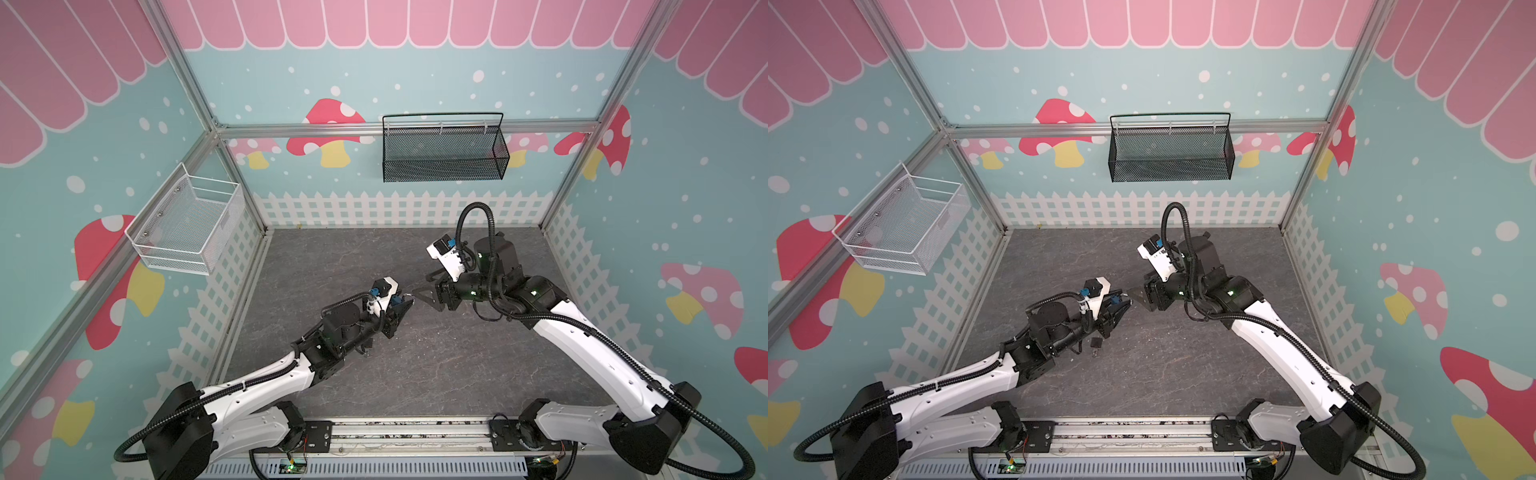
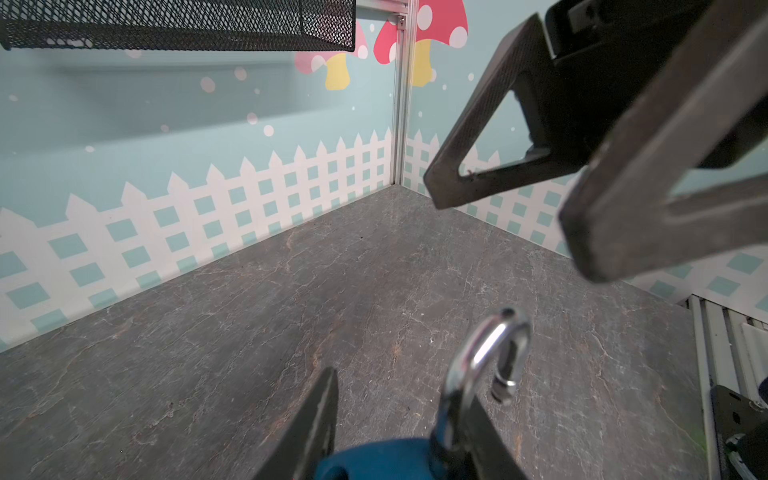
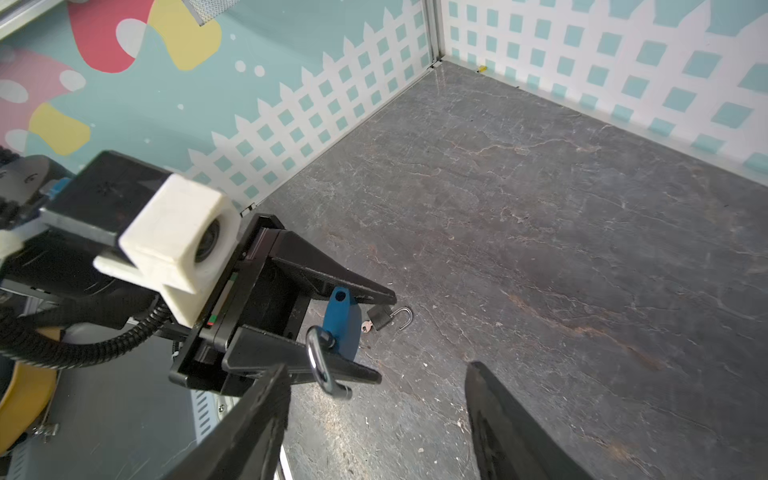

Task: Unlock with the key
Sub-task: 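Grasp the shackle with the right gripper and pull it up out of the body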

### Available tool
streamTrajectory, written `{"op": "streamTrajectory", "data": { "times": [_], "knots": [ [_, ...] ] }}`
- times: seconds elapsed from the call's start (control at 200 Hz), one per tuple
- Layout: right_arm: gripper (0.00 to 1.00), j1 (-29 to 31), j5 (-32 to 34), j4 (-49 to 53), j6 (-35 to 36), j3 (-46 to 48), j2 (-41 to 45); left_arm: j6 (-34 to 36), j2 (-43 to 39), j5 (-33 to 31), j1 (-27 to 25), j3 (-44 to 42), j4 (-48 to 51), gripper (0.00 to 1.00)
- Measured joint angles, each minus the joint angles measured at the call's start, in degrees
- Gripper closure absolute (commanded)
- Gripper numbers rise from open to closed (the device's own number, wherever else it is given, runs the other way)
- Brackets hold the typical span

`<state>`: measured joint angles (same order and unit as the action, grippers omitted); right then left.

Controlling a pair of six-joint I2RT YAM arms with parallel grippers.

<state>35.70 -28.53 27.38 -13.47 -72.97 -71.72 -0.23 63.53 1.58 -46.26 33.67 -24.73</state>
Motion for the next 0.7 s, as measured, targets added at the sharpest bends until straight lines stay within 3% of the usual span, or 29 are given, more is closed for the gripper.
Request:
{"op": "streamTrajectory", "data": {
  "times": [0.385,0.7],
  "knots": [
    [0.36,0.00,-10.64,-8.11,-5.07,6.36,-0.94,-1.14,2.23,-3.54,0.07,0.55,0.00,1.00],
    [0.36,-0.02,-14.05,-11.08,-6.99,7.34,-0.94,-1.53,3.19,-5.44,0.07,1.33,0.02,1.00]
  ]
}}
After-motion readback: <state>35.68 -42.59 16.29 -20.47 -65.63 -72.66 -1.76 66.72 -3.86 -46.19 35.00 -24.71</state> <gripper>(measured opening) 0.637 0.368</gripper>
